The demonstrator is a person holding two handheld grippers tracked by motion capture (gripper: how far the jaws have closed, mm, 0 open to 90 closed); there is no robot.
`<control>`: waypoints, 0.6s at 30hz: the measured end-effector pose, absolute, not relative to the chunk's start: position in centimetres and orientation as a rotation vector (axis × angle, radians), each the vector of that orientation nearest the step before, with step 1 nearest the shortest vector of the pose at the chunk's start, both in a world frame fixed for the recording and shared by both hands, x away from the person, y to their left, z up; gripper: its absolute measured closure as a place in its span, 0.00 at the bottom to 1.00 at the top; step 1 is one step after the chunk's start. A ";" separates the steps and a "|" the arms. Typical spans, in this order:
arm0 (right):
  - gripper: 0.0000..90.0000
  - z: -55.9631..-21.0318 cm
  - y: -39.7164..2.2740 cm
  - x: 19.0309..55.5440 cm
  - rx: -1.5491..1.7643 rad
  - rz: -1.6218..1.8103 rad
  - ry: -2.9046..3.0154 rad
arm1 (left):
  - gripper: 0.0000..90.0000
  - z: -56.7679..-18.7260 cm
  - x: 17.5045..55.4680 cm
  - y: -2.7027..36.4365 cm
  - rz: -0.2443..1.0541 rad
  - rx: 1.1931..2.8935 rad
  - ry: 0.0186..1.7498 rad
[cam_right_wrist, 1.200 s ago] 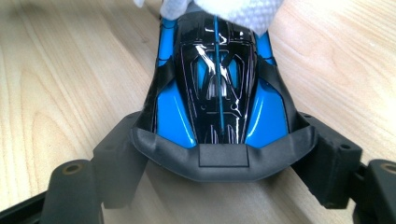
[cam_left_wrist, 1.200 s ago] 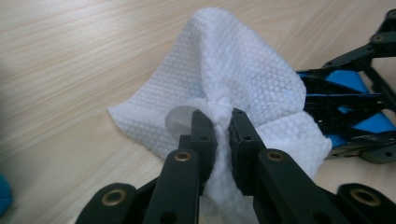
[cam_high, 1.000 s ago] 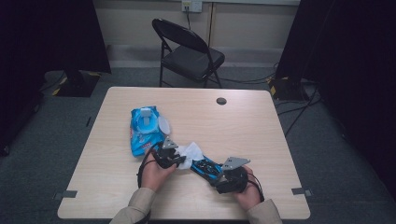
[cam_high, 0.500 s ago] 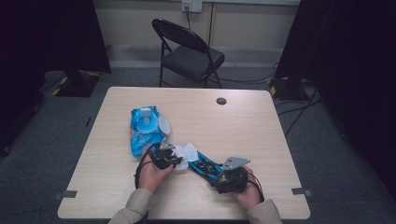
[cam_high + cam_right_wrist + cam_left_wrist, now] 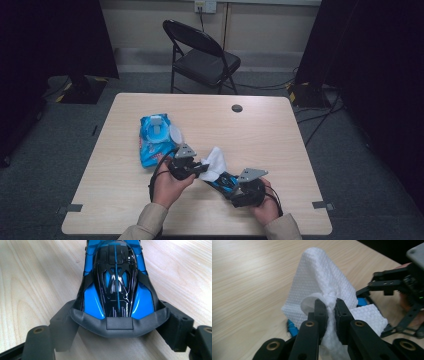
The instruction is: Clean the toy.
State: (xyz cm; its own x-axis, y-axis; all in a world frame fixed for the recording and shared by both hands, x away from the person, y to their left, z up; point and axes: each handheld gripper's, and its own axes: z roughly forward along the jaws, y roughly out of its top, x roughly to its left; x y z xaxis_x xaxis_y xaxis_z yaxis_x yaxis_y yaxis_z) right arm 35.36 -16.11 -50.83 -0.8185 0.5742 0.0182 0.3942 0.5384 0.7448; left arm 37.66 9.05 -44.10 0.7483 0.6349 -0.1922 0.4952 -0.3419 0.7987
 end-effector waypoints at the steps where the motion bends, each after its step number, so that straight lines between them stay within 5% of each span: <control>1: 0.27 -50.8 -16.1 35.4 0.816 1.148 2.548 | 0.92 -44.0 37.6 8.7 0.177 2.012 0.840; 18: 0.27 -50.8 -16.1 35.4 0.817 1.147 2.548 | 0.92 -46.6 37.2 1.4 0.053 2.110 0.717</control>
